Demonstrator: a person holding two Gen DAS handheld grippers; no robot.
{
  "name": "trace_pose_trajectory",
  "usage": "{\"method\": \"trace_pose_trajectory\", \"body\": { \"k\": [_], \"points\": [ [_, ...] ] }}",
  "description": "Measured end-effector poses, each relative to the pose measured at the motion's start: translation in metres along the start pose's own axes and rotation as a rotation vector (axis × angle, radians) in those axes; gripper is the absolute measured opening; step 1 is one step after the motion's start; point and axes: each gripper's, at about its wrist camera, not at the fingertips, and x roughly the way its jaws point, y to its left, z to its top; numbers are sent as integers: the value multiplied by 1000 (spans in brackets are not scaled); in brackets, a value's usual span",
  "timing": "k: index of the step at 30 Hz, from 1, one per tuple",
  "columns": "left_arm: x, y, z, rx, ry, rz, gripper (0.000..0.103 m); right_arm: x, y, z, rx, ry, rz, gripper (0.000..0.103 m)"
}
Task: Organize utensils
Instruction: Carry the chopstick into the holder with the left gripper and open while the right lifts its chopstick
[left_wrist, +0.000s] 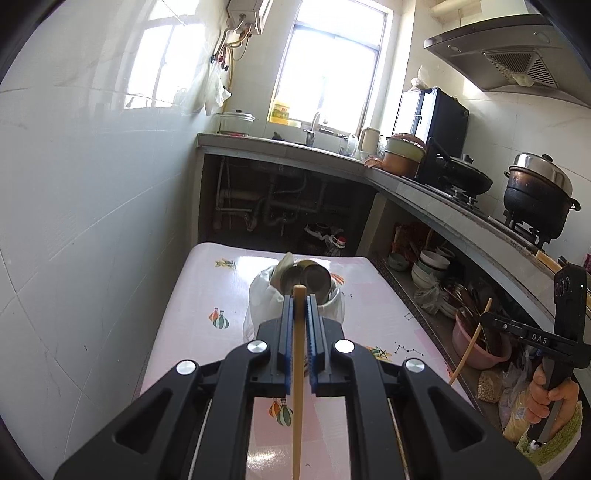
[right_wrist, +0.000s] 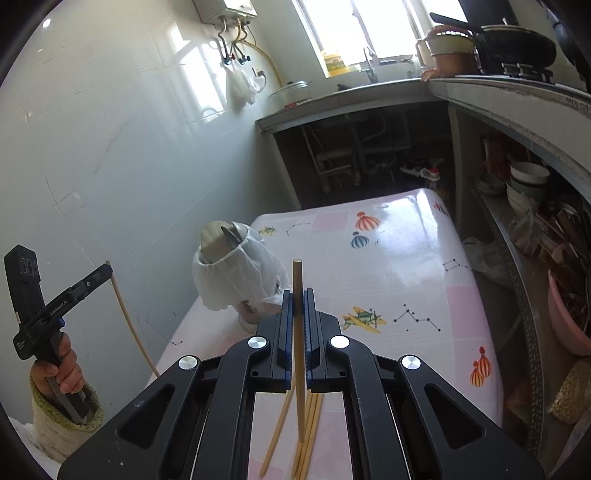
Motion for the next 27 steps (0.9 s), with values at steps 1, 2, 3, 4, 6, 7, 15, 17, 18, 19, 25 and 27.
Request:
{"method": "trace_pose_trajectory", "body": {
  "k": [1,2,3,4,6,7,15,17,18,19,25,27],
  "points": [
    [-1,-1,5,5,-11,2,6,-1,0,3,2,-9,15,3],
    [-3,-3,10,9,-24,3,6,-1,0,5,1,-19,26,3],
    [-4,-4,15,12,-39,6,6,-1,1,8,-2,-29,32,3],
    [-6,-5,22,16,-56,10,6,-1,1,10,-4,-37,40,3],
    [-9,-9,37,20,-96,17,6,-4,0,13,-2,-46,64,3],
    [-9,-11,45,24,-116,17,6,-3,-1,14,-3,-48,73,3],
    [-15,-26,117,25,-342,0,6,9,-17,22,15,-46,87,3],
    [-7,-25,129,13,-377,-28,6,12,-21,23,23,-42,86,3],
    [1,-24,134,7,-382,-42,6,14,-24,22,27,-39,86,3],
    [8,-22,137,3,-383,-45,6,17,-27,22,32,-35,85,3],
    [70,-13,130,-15,-330,-26,6,32,-37,19,45,4,77,3],
    [86,-11,121,-4,-324,-6,6,37,-39,19,43,15,76,3]
  ]
}}
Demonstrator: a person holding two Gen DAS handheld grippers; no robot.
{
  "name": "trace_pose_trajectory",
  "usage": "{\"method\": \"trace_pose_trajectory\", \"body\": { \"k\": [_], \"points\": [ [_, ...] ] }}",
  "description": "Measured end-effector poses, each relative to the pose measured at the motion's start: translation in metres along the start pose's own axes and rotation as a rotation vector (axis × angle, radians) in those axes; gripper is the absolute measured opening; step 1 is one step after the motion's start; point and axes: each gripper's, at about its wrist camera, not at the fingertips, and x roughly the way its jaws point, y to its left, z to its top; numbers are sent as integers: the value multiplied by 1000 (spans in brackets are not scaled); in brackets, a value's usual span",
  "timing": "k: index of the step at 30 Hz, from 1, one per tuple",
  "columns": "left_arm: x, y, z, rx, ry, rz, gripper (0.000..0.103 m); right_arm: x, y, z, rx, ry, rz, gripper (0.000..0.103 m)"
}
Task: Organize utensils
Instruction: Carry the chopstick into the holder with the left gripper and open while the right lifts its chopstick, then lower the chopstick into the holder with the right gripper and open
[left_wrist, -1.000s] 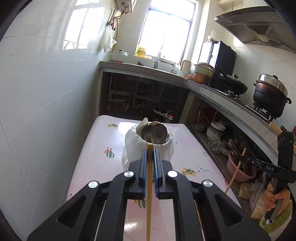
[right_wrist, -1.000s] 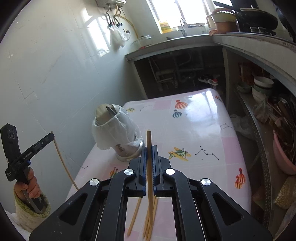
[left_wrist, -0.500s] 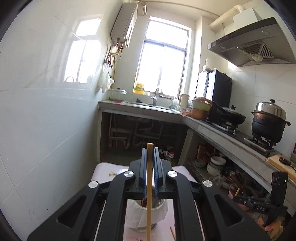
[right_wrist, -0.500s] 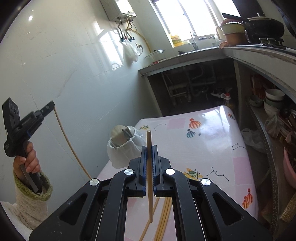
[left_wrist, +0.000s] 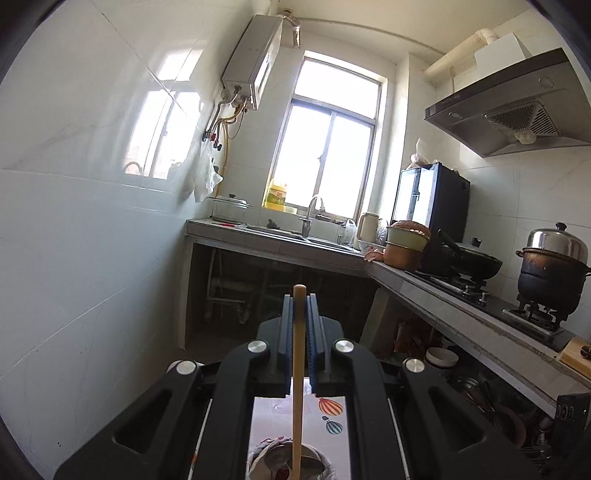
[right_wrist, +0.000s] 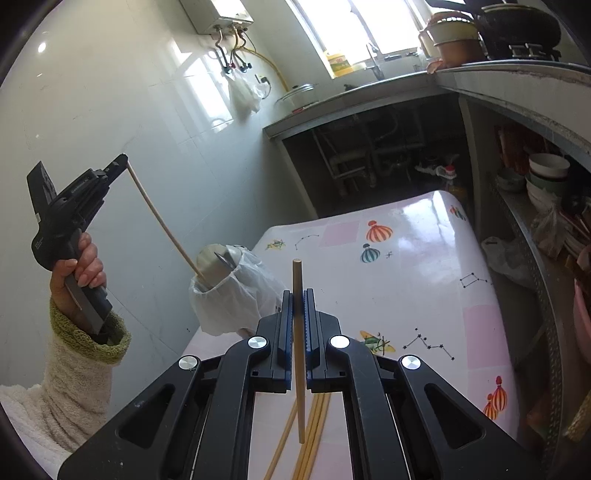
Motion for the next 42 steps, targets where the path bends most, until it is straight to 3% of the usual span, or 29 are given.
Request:
{"method": "trace_pose_trajectory", "body": {
  "k": [6,18,30,31,33,35,42],
  "points": [
    [27,10,-36,13,61,26,6,14,-4,0,6,27,3,3],
    [31,14,-86,127,173,45,6,20,9,1,-20,47,3,4],
    [23,24,-96,138,225,107,8,-3,27,4,-51,10,-12,4],
    [22,26,-94,124,236,103,10,-5,29,6,-55,5,-11,4],
    [18,32,-92,80,263,89,35,-8,33,9,-64,-7,-6,3],
    [9,39,-89,21,260,72,50,-13,38,16,-78,-24,1,3],
    [-33,65,-97,-134,261,79,66,-20,62,54,-125,-103,41,3]
  ]
}}
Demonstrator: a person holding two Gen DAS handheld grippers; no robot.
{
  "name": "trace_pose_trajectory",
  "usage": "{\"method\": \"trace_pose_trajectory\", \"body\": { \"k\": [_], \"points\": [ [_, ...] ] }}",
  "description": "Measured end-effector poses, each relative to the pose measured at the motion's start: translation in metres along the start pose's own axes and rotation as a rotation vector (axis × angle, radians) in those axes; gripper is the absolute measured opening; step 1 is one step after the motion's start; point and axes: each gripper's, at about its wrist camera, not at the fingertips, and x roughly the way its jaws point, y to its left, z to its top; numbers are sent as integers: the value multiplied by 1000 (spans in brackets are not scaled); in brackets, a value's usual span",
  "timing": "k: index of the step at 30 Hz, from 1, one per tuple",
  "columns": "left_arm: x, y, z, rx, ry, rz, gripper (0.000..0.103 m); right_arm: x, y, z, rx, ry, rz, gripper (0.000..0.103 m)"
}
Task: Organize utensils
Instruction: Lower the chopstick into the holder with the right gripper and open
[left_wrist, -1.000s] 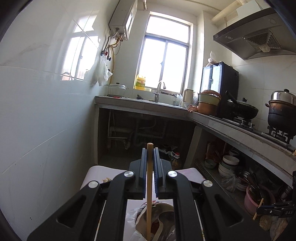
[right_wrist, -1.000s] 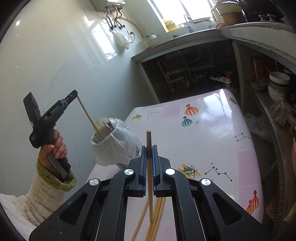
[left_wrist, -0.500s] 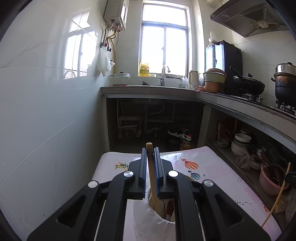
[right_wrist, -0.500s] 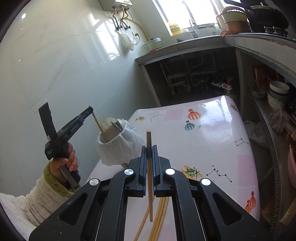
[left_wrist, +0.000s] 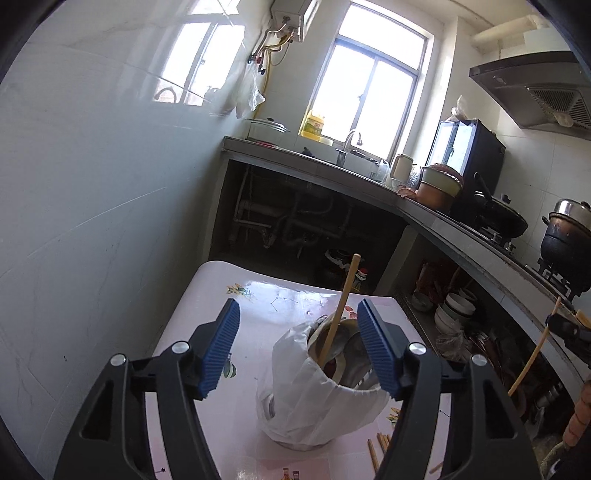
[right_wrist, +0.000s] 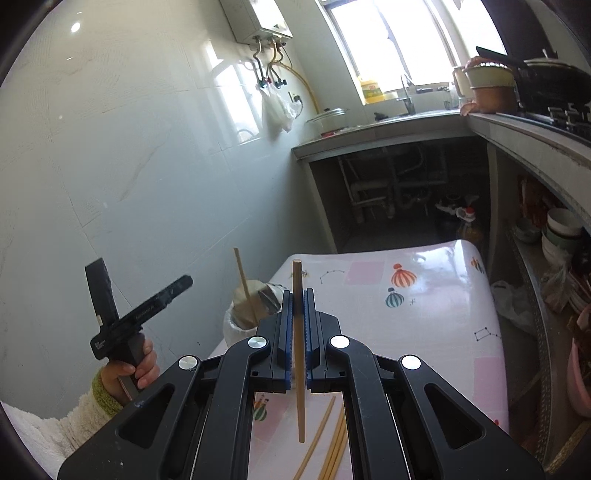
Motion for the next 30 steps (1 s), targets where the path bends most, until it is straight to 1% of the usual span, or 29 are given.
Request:
{"method": "trace_pose_trajectory", "body": {
  "k": [6,10,15,20,24,26,30],
  "points": [
    [-27,19,-36,-37,53,27,73,16,11,41,-11,-60,69,3],
    [-40,27,-53,-26,85,48,75,31,25,64,-35,-97,97,3],
    [-53,34,-64,-6,90,79,79,56,44,79,-57,-117,121,4],
    [-58,36,-68,8,84,86,81,90,68,76,-149,-116,80,3],
    [-60,41,-69,11,82,91,82,118,84,66,-218,-84,68,3],
    [-61,46,-69,1,80,95,82,130,91,58,-260,-72,51,3],
    [-62,58,-70,-27,79,107,82,155,98,43,-309,-24,44,3]
  ]
}}
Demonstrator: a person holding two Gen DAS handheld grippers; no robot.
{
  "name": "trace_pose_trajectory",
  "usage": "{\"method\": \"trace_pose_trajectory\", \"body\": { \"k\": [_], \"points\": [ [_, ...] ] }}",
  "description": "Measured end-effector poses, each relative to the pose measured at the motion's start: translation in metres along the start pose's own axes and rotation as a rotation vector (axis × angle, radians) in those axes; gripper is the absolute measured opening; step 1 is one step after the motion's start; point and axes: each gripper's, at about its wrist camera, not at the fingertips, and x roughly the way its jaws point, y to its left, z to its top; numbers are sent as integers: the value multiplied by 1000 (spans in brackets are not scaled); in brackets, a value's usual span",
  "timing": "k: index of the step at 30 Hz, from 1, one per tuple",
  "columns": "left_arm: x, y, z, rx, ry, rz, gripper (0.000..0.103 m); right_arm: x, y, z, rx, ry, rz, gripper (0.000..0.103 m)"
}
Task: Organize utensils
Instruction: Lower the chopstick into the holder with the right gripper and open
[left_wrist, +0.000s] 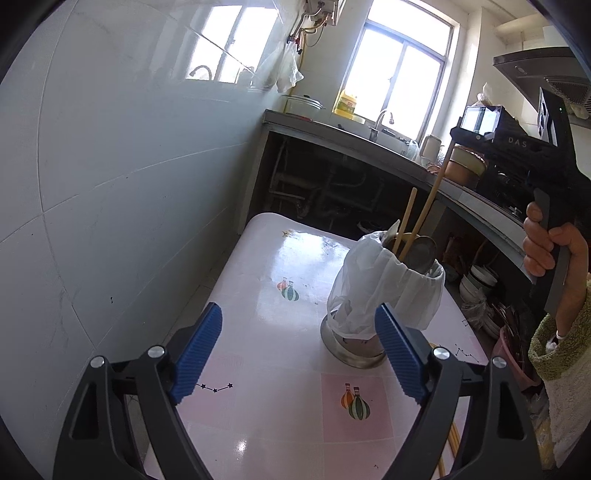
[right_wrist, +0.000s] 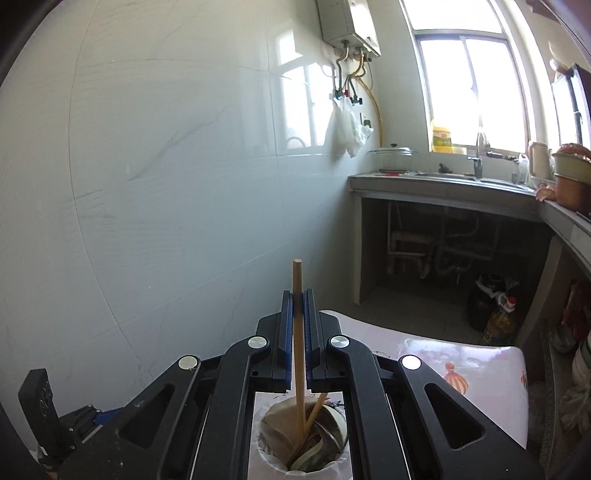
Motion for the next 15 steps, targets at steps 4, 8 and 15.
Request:
{"method": "trace_pose_trajectory", "body": {
  "k": [4,8,15],
  "points": [
    [1,11,1,-23,-1,6,82,20,6,-10,-11,49,19,3],
    [2,18,0,-39,-1,7,82,29,10,-18,-11,86,40,3],
    [3,22,-1,-45,8,-2,82,42,21,-40,-64,174,45,3]
  ]
}}
